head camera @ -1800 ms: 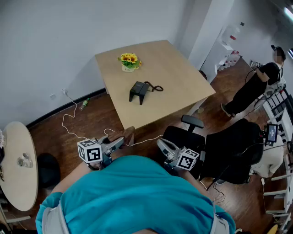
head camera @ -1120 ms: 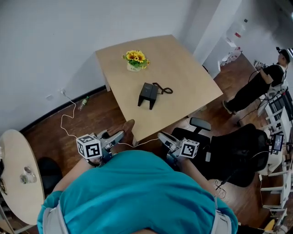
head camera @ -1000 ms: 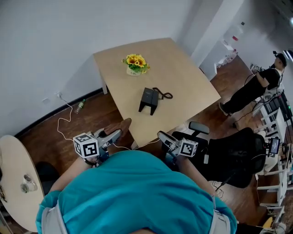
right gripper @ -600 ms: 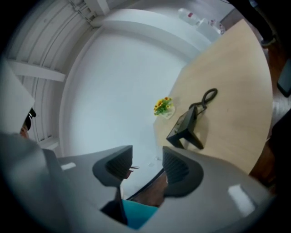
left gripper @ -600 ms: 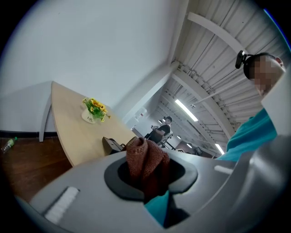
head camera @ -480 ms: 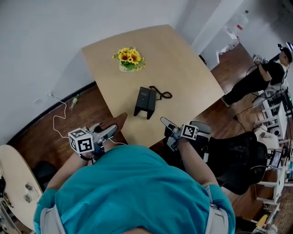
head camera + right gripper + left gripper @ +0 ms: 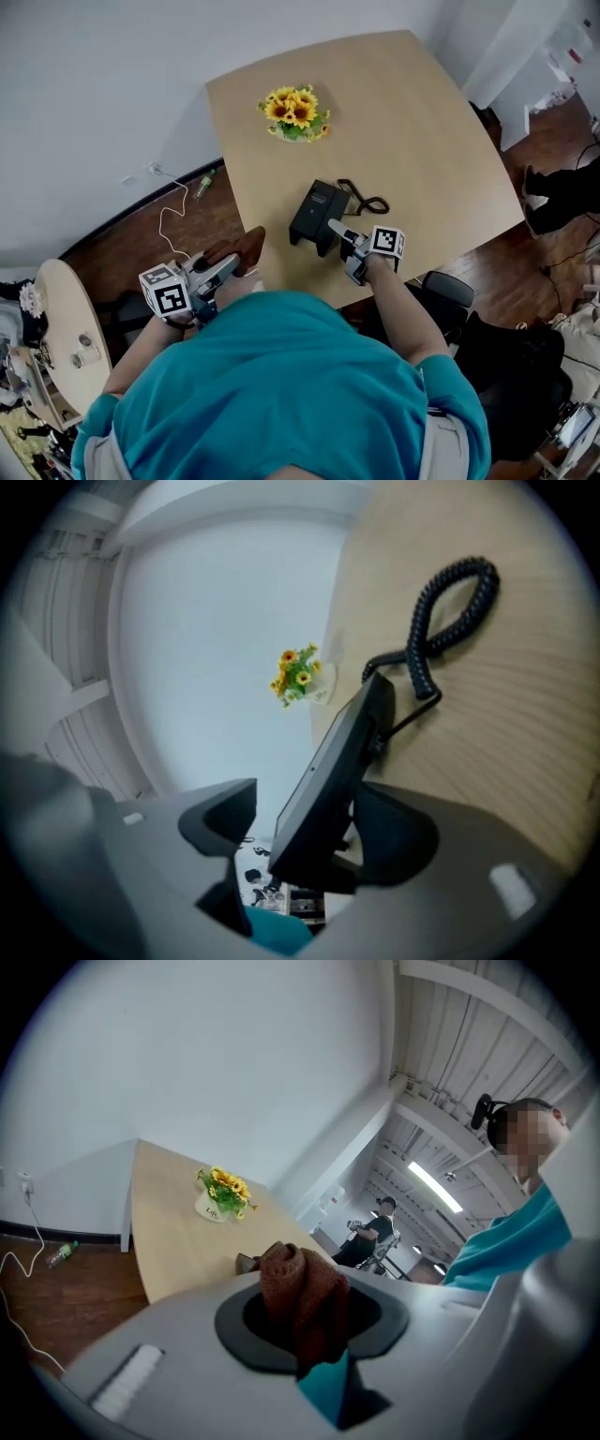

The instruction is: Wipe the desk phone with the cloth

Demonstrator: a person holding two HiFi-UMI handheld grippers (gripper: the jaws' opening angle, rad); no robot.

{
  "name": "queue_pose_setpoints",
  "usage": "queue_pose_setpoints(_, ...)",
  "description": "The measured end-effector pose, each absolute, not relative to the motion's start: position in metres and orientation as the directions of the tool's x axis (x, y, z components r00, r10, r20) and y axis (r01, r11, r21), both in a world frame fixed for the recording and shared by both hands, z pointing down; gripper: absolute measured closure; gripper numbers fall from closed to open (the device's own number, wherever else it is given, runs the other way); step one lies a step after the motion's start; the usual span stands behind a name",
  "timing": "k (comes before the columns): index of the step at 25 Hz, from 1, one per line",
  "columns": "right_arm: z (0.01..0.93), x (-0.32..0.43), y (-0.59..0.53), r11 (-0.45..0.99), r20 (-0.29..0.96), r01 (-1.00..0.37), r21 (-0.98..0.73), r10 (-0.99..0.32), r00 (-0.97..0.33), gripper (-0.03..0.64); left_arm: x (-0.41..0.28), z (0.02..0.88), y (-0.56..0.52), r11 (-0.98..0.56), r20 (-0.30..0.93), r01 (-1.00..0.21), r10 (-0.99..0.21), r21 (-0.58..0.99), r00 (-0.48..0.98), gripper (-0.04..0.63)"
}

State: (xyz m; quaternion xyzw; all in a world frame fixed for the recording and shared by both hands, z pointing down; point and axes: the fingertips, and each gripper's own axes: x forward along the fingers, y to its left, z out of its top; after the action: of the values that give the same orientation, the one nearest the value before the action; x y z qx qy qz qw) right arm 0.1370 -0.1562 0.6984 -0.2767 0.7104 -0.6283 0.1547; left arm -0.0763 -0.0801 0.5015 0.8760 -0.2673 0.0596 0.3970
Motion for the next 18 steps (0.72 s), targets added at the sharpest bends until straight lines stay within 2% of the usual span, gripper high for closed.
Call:
queue_pose_setpoints(3,0.714,0.132,-0.169,0.001,0.122,-0.154,-0.988,-0.605,-0.787,0.302,-0.088,0.512,-0.094,-0.53,0.322,-0.504,-0.401,0.682,0.858,0.506)
queue_pose_setpoints(8,0.724,0.123,-0.178,-0.031,0.102,-0.108,-0.994,-0.651,-0.752,0.302,-0.1,0.53,-0.112,-0.564,0.319,-0.428,-0.287,0.706,0.903,0.506)
queue_pose_setpoints(9,0.723,0.119,-0.178,-0.03,0.084,-0.085,-0.996,-0.658,-0.749,0.308,-0.1,0.53,-0.117,-0.565,0.318,-0.419,-0.274,0.711,0.908,0.506)
queue_pose_setpoints(10,0.722,0.116,-0.178,-0.027,0.064,-0.062,-0.998,-0.664,-0.745,0.379,-0.099,0.531,-0.122,-0.568,0.316,-0.412,-0.264,0.713,0.911,0.506)
queue_pose_setpoints(15,0.718,0.117,-0.174,0.0,0.029,-0.039,-0.999,-0.661,-0.75,0.385,-0.094,0.534,-0.127,-0.58,0.295,-0.384,-0.246,0.718,0.923,0.506)
queue_pose_setpoints(18,0.701,0.111,-0.17,0.071,-0.012,-0.043,-0.997,-0.636,-0.772,0.4,-0.091,0.532,-0.129,-0.571,0.297,-0.395,-0.26,0.72,0.919,0.506)
